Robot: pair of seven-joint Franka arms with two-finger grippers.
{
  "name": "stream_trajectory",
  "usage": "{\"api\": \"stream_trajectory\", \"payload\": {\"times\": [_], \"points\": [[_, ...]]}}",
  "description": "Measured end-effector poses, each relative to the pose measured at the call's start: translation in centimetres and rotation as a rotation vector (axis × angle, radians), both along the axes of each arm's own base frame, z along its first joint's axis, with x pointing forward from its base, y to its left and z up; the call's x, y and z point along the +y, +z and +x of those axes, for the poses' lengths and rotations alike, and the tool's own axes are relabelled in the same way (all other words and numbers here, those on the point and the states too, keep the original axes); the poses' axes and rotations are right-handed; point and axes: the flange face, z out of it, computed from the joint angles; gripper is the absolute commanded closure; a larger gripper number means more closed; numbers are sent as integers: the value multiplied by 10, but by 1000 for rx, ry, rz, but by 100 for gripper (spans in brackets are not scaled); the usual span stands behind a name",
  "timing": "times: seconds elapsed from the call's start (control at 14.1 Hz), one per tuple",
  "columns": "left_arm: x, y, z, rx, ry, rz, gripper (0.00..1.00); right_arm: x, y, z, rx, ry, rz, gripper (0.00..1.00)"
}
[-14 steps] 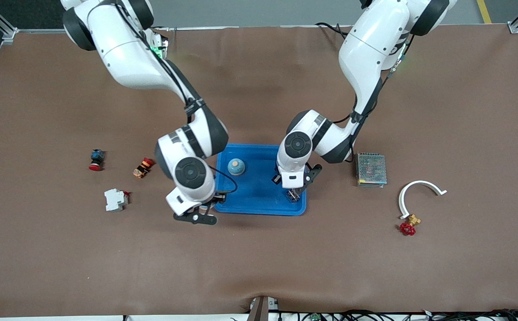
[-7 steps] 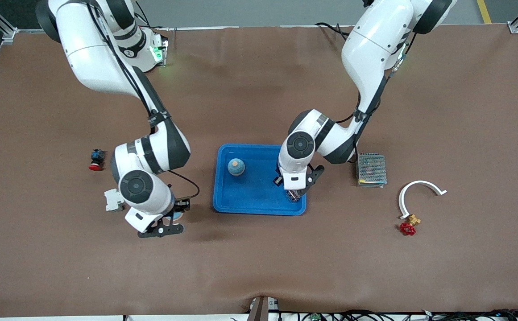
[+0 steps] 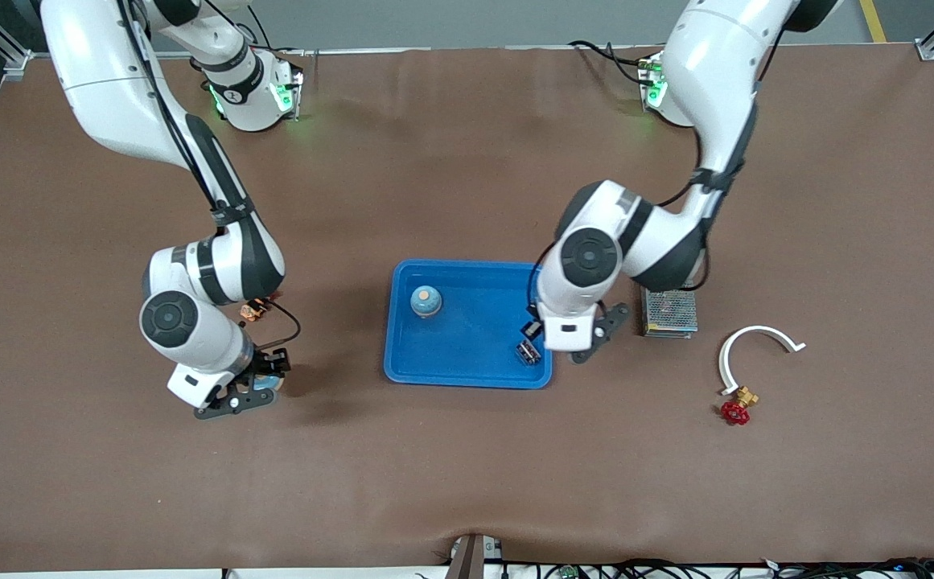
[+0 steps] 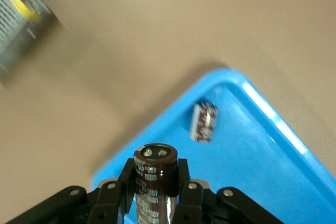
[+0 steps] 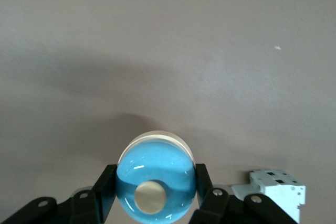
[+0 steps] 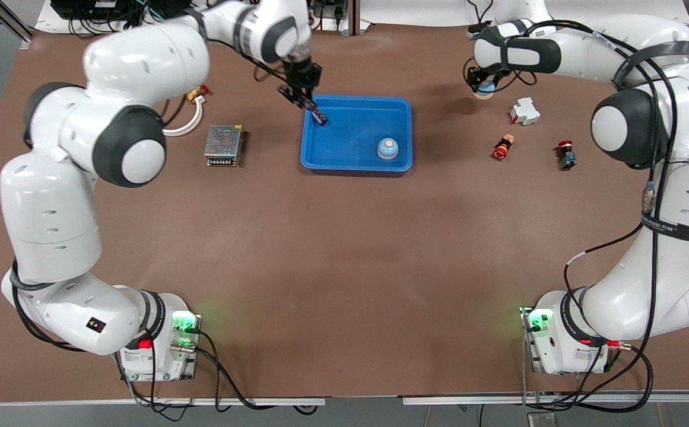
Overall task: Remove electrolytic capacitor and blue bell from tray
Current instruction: 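Carry the bell with the right gripper while the left gripper carries the capacitor, then set the bell by the breaker while the left gripper sets the capacitor by the valve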
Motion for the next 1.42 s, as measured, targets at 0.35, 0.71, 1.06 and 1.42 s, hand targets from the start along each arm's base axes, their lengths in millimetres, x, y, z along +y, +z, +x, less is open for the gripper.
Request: {"api": "stream_trajectory", "payload": {"times": [0.35,0.71,1.06,1.42], "points": [[153,60,55,-25,-188,-22,79,-20,-33,-29,-43,8,16,100],[315,56,83,-30,-418,-35,79,-24,-59,-50,-96,13,33,100],[368,14,100,-55,-508,-26,79,-25,-61,-52,-98,10,35,91],[385,-53,115,-80,-545,51,79,-26,-60,-51,-99,-27,58,37]]}}
